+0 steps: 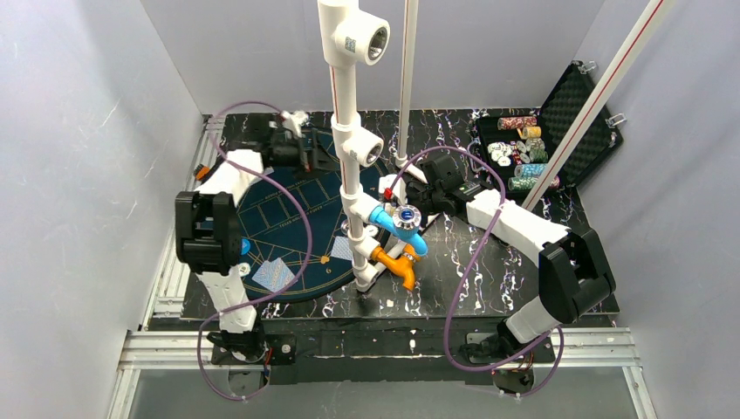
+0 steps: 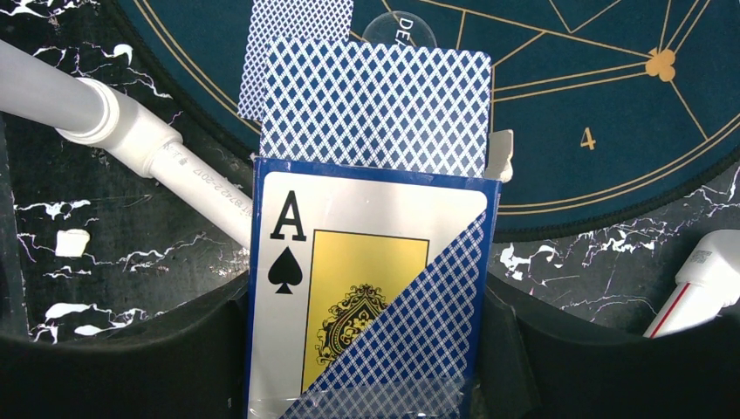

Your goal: Distribute texas hold em gaming equipment

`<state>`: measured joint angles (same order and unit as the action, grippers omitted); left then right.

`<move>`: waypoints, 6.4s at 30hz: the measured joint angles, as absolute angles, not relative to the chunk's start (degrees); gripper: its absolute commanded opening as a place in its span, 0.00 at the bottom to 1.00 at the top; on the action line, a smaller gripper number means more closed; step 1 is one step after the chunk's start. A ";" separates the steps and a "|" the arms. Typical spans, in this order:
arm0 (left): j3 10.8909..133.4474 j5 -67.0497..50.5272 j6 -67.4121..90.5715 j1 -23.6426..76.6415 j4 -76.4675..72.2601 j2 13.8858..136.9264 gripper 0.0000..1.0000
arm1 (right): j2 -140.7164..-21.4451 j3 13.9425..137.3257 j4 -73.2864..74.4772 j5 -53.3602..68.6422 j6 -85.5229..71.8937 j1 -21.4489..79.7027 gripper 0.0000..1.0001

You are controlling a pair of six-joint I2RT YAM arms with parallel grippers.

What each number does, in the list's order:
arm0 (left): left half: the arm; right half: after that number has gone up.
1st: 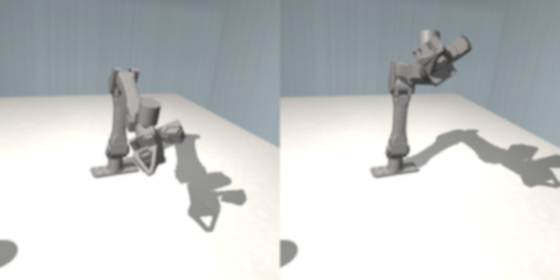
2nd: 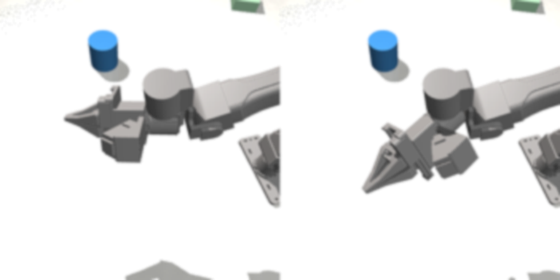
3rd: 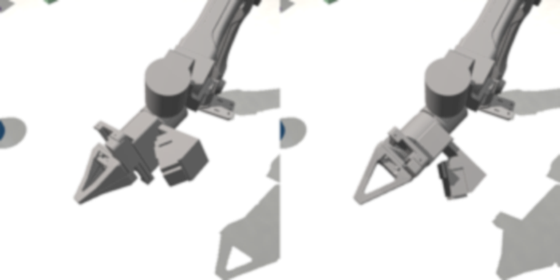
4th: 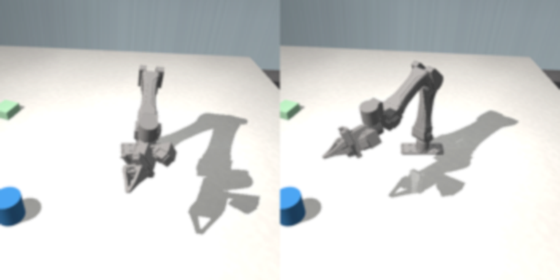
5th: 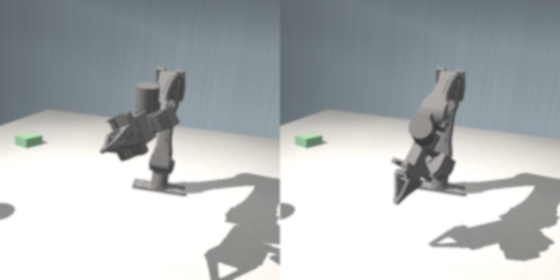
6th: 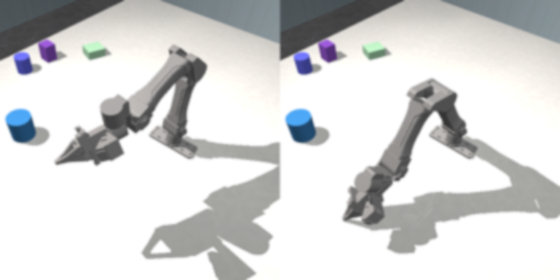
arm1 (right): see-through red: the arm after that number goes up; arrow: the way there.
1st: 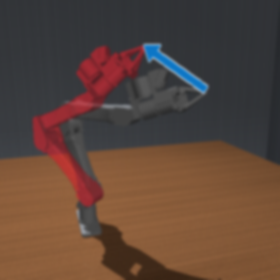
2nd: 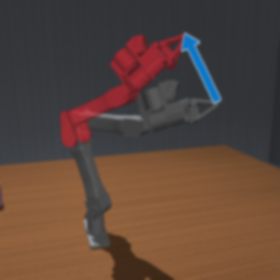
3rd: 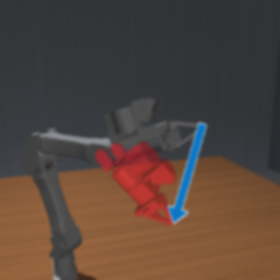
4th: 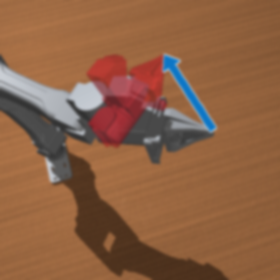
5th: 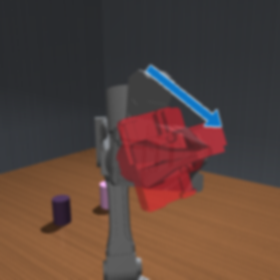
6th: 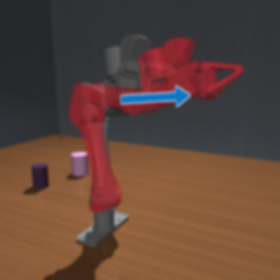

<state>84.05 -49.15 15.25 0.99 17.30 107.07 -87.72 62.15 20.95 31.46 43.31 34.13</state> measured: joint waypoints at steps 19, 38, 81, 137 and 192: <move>74.85 -65.89 16.69 21.15 16.47 107.63 0.46 | -86.98 62.08 19.18 31.24 39.86 34.13 0.01; 74.46 -66.17 16.47 17.72 16.19 105.73 0.00 | -86.32 61.93 19.57 30.55 39.64 33.45 0.01; 59.96 -45.58 7.09 -1.02 22.72 102.65 0.00 | -85.86 60.95 19.09 29.95 40.71 33.43 0.01; 71.26 -66.46 26.17 16.34 6.37 105.56 0.27 | -86.54 60.95 16.58 33.21 38.81 33.39 0.01; 64.05 -61.45 33.78 15.16 -2.81 100.18 0.65 | -86.67 61.82 17.63 33.58 39.22 33.41 0.01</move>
